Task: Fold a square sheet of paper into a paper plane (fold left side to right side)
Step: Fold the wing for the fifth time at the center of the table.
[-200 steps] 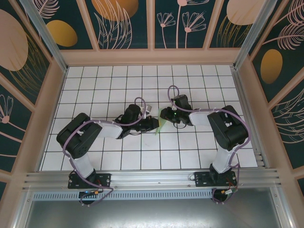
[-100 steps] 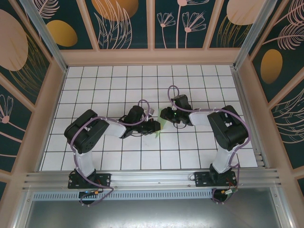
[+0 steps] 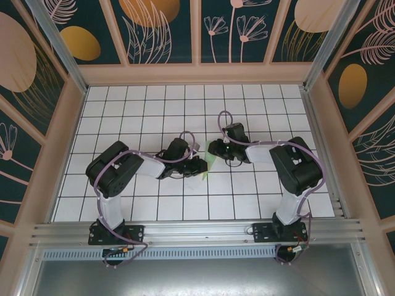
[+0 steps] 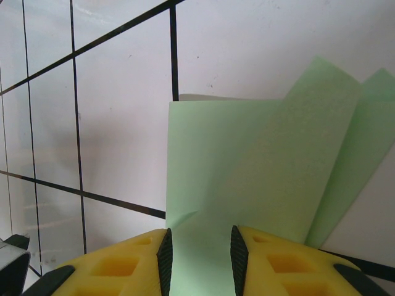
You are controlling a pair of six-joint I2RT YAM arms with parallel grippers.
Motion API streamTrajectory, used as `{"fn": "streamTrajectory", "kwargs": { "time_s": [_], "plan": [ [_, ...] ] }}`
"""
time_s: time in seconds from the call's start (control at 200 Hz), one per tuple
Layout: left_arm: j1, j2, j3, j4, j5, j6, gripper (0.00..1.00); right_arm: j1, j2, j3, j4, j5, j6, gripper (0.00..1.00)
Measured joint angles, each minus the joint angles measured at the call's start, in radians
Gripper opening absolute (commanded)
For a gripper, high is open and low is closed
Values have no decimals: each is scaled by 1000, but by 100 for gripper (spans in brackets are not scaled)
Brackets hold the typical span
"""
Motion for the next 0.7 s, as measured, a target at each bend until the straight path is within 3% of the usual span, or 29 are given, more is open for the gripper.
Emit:
{"fn": "streamTrajectory", "kwargs": {
  "time_s": [0.53, 0.701],
  "plan": [
    [-2, 0, 39, -98, -21, 43, 12, -16, -49, -10, -13, 11, -17, 32],
    [-13, 4, 82, -188, -40, 74, 10, -32, -178, -39, -18, 38, -41, 13]
  ]
}}
